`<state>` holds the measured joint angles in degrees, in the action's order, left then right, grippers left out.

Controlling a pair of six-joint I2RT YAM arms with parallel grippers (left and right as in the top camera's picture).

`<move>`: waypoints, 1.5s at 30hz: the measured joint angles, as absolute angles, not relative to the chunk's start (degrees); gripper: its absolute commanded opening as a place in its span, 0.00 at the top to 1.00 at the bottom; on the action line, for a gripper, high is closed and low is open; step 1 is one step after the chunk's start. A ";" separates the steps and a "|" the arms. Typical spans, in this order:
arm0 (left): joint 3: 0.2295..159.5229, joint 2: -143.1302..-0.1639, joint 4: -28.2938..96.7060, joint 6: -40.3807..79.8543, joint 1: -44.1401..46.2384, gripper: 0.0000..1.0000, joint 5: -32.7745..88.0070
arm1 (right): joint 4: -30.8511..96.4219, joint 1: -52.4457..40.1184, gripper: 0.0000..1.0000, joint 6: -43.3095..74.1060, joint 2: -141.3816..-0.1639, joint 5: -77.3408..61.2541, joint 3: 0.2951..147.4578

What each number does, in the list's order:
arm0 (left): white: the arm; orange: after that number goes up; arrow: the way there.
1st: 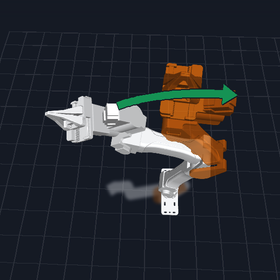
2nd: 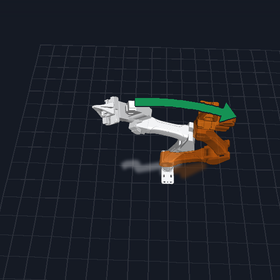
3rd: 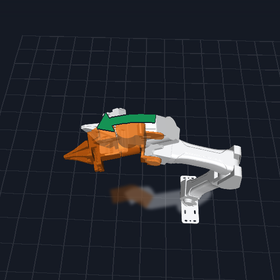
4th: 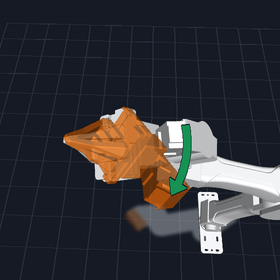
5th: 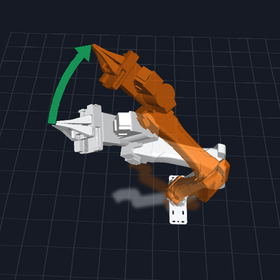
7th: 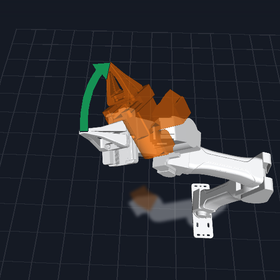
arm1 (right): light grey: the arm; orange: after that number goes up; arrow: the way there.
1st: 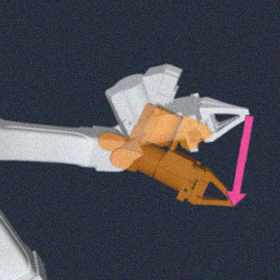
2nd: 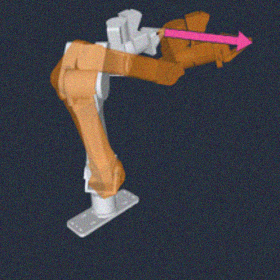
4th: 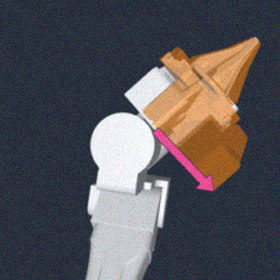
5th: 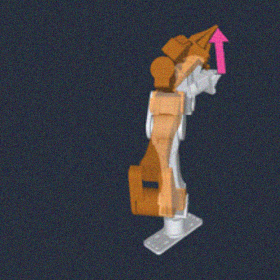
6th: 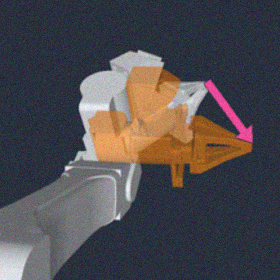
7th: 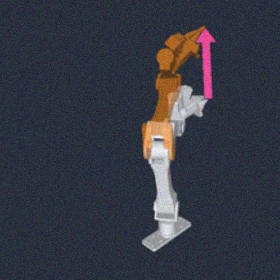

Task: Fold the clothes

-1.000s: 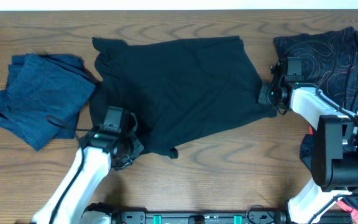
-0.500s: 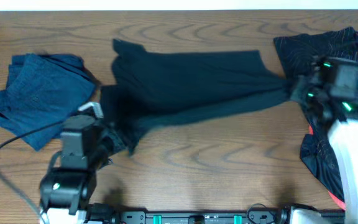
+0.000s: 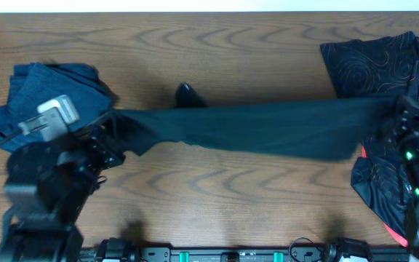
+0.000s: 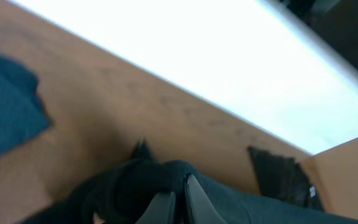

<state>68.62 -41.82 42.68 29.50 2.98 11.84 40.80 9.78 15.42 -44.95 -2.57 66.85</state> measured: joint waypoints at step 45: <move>107.81 -92.86 52.93 24.36 2.15 0.94 16.82 | 51.64 10.55 0.99 14.39 -89.69 -4.25 94.63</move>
<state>107.81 -92.86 52.93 24.36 2.15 16.82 51.64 10.55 14.39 -89.69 -4.25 94.63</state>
